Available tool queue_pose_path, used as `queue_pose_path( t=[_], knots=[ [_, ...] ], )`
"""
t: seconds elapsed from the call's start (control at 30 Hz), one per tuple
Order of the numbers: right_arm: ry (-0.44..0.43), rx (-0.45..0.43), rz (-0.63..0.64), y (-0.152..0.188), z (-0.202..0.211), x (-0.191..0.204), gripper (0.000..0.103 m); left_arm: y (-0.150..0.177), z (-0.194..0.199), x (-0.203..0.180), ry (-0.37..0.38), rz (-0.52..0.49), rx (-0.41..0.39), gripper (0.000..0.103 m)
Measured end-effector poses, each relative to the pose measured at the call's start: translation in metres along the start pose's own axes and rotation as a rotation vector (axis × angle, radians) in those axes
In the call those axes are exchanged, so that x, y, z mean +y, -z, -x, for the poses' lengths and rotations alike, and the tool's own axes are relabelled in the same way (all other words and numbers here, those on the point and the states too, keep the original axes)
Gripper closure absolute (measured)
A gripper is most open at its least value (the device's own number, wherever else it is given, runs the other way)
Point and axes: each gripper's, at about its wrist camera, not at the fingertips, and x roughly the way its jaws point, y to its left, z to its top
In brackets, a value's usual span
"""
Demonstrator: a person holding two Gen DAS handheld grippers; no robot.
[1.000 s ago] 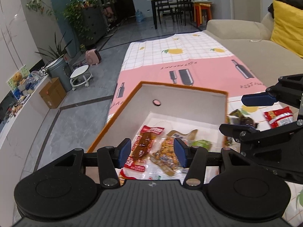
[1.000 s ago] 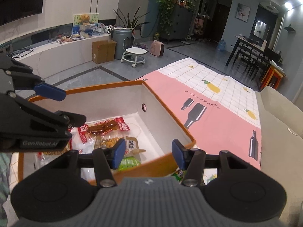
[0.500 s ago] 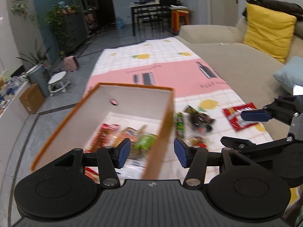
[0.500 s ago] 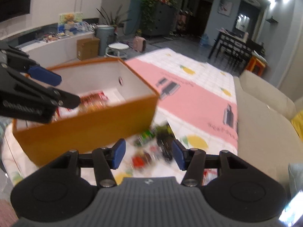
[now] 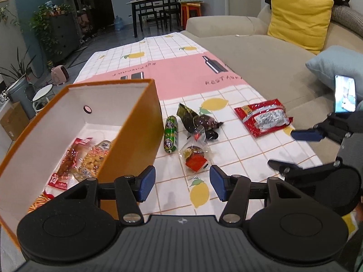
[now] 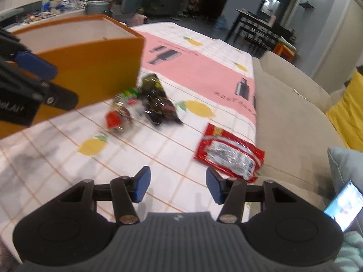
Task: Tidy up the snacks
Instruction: 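Reach the left gripper to the clear cake packet while the right reaches the red chip bag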
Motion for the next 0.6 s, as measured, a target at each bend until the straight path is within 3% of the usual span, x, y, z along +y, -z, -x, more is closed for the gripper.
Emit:
queue_pose_path(
  t=[0.27, 0.43, 0.6],
  knots=[
    [0.034, 0.0, 0.028, 0.0, -0.023, -0.003, 0.051, -0.002, -0.023, 0.001, 0.017, 0.029, 0.003, 0.035],
    [0.067, 0.027, 0.083, 0.002, -0.038, -0.004, 0.051, -0.01, -0.04, -0.001, 0.034, 0.064, 0.015, 0.027],
    [0.101, 0.029, 0.125, -0.003, -0.053, -0.015, 0.042, -0.017, -0.057, -0.001, 0.038, 0.092, 0.048, 0.027]
  ],
)
